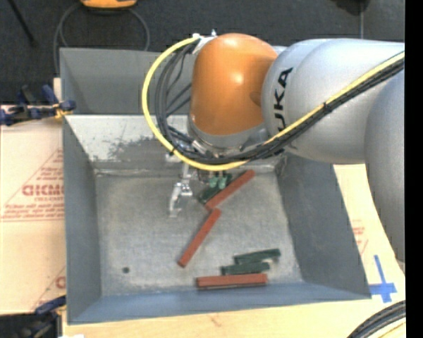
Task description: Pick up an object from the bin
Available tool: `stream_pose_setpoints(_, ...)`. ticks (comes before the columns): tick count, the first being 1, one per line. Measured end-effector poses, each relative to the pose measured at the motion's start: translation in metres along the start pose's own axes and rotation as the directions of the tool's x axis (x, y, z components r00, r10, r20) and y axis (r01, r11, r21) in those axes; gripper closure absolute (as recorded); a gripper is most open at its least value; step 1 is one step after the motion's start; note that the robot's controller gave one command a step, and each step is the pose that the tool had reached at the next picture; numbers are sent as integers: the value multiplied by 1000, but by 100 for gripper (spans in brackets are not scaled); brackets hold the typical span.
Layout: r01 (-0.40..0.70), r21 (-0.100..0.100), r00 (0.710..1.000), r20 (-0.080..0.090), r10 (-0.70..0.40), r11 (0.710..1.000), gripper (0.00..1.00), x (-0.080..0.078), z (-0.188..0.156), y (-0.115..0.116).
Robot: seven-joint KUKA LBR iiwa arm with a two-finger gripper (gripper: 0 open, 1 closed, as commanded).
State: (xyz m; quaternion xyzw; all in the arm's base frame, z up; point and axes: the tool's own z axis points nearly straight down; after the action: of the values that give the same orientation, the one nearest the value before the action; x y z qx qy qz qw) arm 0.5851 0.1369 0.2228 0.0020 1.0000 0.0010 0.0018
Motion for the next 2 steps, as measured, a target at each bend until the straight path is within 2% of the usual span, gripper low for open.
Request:
stream_pose_setpoints(1,0,0,1000,0,0,1000,0,0,0,0)
stream_pose_setpoints(2,34,1,999,4,-34,999,0,41,48,-26)
